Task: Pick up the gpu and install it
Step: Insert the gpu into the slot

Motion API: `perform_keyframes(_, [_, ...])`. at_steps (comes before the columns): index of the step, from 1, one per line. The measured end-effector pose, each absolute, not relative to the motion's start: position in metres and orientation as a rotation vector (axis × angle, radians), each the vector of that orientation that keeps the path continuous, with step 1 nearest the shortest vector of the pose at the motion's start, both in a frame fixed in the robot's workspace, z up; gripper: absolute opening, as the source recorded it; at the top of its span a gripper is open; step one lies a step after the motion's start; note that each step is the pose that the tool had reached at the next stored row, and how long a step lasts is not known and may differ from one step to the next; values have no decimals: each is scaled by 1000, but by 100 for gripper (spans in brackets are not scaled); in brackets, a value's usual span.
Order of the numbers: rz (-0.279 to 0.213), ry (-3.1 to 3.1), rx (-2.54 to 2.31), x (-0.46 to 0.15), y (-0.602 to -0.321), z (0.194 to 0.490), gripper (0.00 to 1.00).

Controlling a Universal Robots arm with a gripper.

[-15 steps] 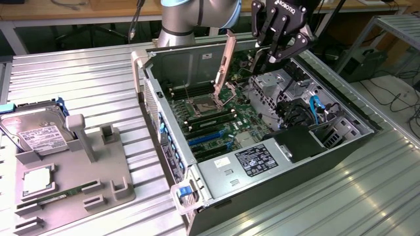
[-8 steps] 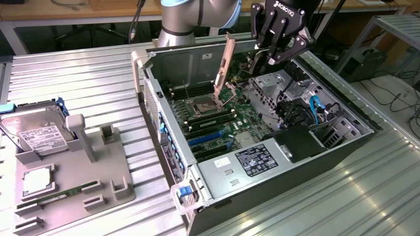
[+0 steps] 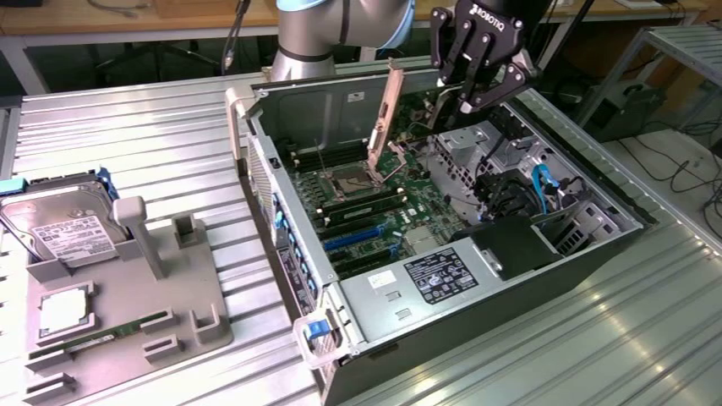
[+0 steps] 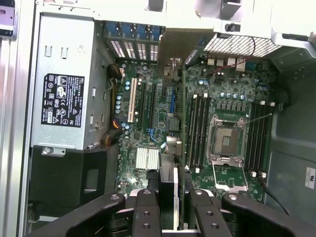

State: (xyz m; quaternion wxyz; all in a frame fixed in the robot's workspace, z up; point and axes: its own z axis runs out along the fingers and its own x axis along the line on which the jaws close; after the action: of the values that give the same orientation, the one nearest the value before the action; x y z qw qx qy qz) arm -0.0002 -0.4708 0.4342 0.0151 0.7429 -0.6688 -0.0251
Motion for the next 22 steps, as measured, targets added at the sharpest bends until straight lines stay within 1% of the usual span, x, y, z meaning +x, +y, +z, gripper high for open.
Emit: perform_keyframes(22, [-78, -2079, 2314, 0, -471, 424, 27])
